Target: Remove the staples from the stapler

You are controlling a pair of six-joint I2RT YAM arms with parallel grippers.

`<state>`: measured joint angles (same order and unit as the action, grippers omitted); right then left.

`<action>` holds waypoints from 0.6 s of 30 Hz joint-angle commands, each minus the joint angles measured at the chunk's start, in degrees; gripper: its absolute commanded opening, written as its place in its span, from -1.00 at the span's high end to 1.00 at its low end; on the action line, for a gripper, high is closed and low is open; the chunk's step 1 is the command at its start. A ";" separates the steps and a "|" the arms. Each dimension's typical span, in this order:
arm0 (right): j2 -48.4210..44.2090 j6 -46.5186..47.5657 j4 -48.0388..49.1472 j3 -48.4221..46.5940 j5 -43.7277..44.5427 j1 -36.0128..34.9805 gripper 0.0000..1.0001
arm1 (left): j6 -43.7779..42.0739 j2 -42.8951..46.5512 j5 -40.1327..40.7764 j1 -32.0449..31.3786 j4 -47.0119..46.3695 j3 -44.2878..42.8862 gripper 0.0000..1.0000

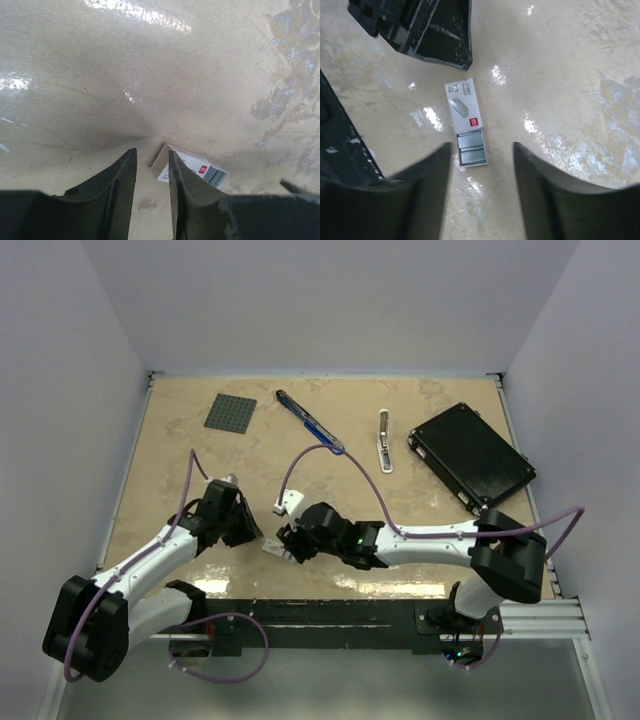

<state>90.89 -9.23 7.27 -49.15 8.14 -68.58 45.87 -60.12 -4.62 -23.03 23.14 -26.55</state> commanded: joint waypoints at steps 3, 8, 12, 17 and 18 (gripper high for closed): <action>-4.85 -14.92 -7.09 0.54 7.94 0.29 0.30 | -2.18 -0.35 4.27 -0.26 3.84 -5.44 0.31; -3.88 -24.94 -10.34 1.95 6.45 0.29 0.55 | -2.80 -0.17 2.08 -0.27 3.24 -5.45 0.44; -1.34 -29.43 -10.87 2.56 5.05 0.20 0.64 | -2.27 -2.27 -0.38 -0.26 1.65 -3.69 0.48; 1.65 -31.54 -8.95 2.83 3.73 0.02 0.65 | -2.45 -5.18 -0.91 -0.35 1.30 -3.25 0.52; 2.09 -31.81 -8.68 2.83 3.55 -0.07 0.65 | -2.45 -5.19 -1.00 -0.35 0.78 -3.08 0.53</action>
<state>92.07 -36.84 -2.81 -46.59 12.38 -68.45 43.92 -64.45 -4.12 -23.03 25.74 -30.09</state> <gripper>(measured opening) 0.178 0.243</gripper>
